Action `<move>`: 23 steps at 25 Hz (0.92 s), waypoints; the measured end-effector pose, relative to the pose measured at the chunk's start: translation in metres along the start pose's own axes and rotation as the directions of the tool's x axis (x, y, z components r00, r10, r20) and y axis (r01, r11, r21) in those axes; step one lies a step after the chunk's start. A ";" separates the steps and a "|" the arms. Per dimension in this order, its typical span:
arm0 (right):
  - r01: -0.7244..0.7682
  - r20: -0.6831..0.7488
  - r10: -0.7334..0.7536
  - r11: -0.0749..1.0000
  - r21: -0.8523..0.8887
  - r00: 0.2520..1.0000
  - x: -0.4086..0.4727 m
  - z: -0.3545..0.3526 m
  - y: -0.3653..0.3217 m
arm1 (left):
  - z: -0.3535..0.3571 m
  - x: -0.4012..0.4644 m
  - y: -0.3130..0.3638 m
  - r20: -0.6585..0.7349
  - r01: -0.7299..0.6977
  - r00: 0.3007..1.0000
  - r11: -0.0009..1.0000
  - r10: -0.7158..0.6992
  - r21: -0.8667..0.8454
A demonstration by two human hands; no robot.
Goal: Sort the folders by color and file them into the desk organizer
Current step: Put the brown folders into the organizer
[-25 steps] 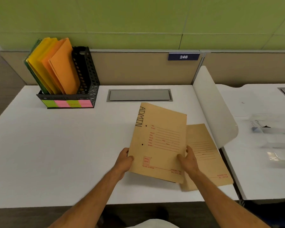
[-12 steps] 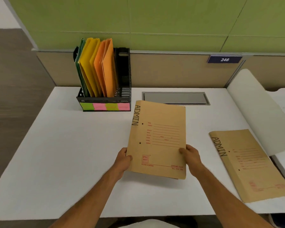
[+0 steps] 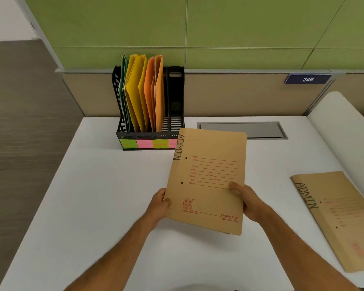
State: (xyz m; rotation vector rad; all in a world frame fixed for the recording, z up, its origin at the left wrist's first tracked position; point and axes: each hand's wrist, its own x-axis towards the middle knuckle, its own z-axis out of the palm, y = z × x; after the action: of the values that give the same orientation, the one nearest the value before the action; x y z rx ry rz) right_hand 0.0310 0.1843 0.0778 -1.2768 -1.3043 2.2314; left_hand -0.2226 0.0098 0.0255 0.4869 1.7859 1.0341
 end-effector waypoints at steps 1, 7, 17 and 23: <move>0.005 -0.018 -0.005 1.000 -0.006 1.000 0.000 0.005 -0.004 | -0.006 0.003 0.000 0.018 -0.013 1.000 1.000 0.012 0.012; 0.212 -0.148 -0.233 0.966 -0.147 0.961 0.003 0.043 -0.031 | -0.036 0.045 -0.008 0.058 -0.039 0.998 0.994 0.033 0.103; 0.433 -0.293 -0.539 0.828 -0.355 0.790 0.015 0.079 -0.105 | -0.075 0.124 -0.009 0.008 0.014 0.999 0.497 -0.042 0.868; 0.494 -0.375 -0.672 0.732 -0.470 0.639 0.050 0.110 -0.164 | -0.097 0.152 -0.002 0.071 -0.020 0.992 0.415 -0.108 0.909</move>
State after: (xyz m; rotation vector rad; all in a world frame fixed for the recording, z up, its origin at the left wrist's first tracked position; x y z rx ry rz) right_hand -0.1172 0.2433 0.2048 -1.1888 -1.5931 1.1255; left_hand -0.3762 0.0751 -0.0435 1.1309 2.1245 -0.1665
